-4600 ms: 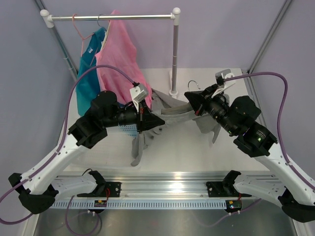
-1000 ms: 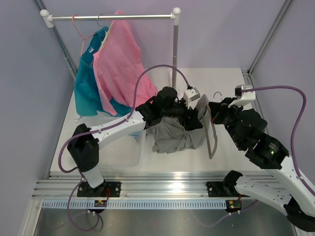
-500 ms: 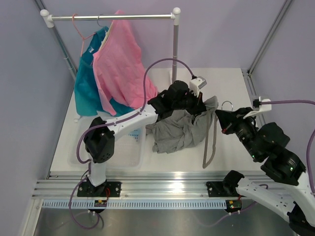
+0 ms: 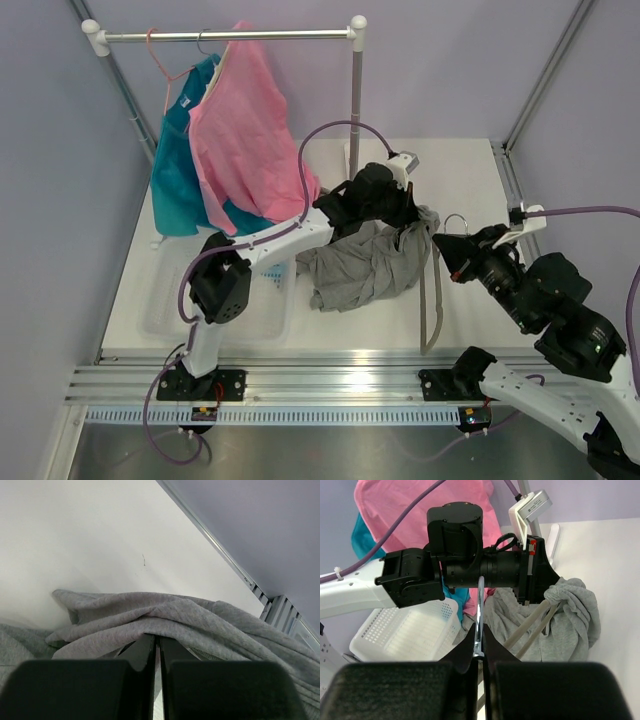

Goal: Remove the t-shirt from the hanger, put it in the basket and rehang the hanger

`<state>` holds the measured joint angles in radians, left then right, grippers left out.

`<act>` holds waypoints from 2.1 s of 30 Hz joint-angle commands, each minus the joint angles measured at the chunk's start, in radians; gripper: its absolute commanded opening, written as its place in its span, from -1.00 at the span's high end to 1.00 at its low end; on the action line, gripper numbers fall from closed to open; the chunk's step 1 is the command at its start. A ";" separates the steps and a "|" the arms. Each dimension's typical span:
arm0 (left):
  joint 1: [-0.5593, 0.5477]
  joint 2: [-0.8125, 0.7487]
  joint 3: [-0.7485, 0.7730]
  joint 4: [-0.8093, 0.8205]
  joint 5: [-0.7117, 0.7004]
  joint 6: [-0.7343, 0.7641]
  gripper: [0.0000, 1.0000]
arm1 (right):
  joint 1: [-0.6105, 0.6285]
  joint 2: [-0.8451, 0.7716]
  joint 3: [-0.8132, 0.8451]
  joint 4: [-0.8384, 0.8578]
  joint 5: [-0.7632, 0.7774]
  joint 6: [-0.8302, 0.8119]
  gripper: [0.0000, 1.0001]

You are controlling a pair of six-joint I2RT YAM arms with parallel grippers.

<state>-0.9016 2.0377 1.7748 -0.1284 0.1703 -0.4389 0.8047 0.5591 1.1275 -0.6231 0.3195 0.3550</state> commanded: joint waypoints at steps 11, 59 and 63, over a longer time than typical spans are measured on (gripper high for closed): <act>0.104 0.062 0.026 -0.002 -0.057 -0.037 1.00 | -0.002 -0.014 0.120 0.080 -0.154 0.015 1.00; -0.040 -0.772 -0.232 -0.484 0.055 0.318 -0.96 | -0.002 0.576 0.101 0.332 0.319 -0.025 1.00; -0.040 -0.801 -0.230 -0.494 -0.012 0.316 -0.98 | -0.002 0.607 0.101 0.344 0.308 -0.021 1.00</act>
<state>-0.9375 1.2686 1.4940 -0.6189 0.2291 -0.1452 0.8040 1.1633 1.1889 -0.3534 0.5934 0.3149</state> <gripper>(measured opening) 0.985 0.028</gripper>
